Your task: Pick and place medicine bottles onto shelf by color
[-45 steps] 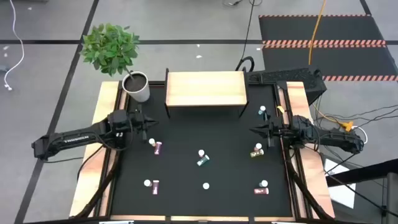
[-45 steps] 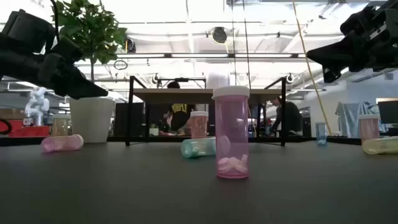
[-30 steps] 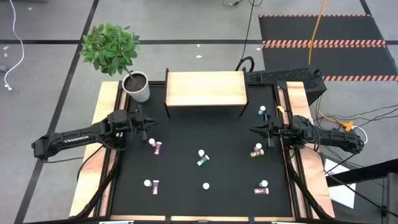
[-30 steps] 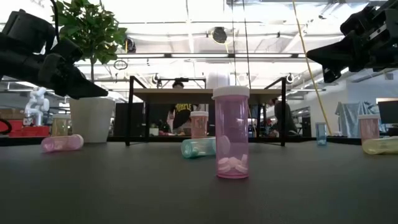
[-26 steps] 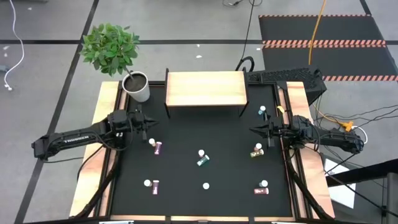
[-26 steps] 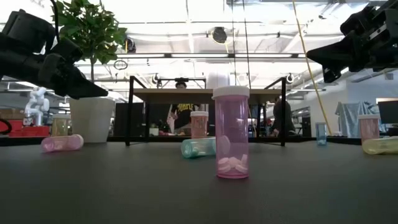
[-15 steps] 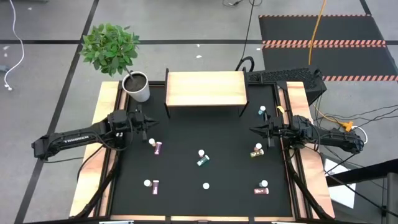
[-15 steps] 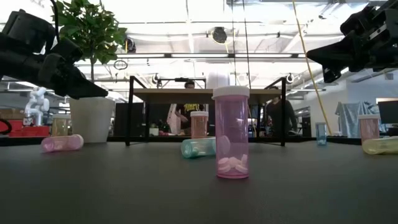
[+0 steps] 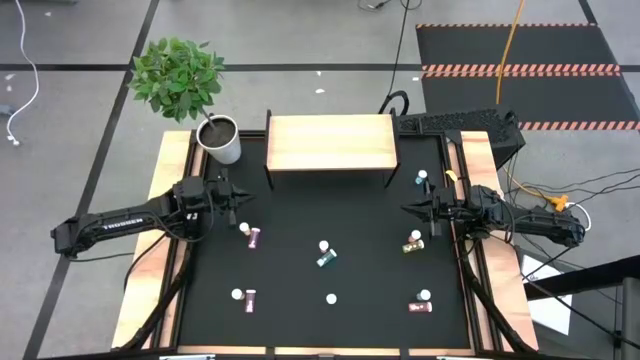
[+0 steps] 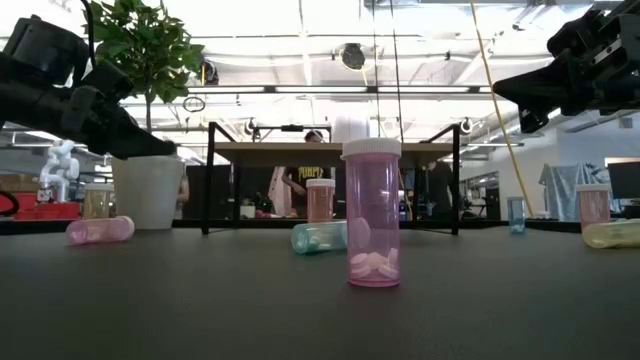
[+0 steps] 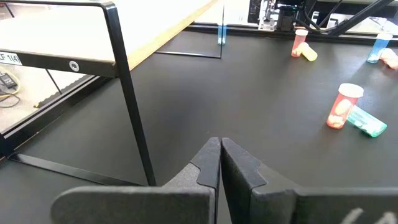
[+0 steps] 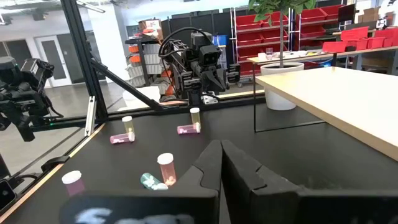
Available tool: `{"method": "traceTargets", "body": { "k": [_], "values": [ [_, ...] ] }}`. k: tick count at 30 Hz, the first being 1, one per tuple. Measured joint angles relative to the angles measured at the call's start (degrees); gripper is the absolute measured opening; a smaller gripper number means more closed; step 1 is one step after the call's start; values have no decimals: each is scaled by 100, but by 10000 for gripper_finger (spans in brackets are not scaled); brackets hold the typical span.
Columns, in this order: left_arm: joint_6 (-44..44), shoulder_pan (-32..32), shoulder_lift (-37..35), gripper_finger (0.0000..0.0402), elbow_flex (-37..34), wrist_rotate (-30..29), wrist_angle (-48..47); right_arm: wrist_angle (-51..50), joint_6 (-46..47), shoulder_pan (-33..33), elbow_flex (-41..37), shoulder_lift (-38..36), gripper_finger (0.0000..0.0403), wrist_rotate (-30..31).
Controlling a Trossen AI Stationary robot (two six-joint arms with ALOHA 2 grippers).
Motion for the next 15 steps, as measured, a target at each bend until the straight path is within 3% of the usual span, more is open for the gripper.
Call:
{"method": "traceTargets", "body": {
  "k": [11,15],
  "values": [
    [1,0,-2,15,0,-1,0,5,-34,-1,-1,-1,0,2],
    [-1,0,-2,15,-2,0,2,248,-771,-1,0,4,0,-22]
  ]
}}
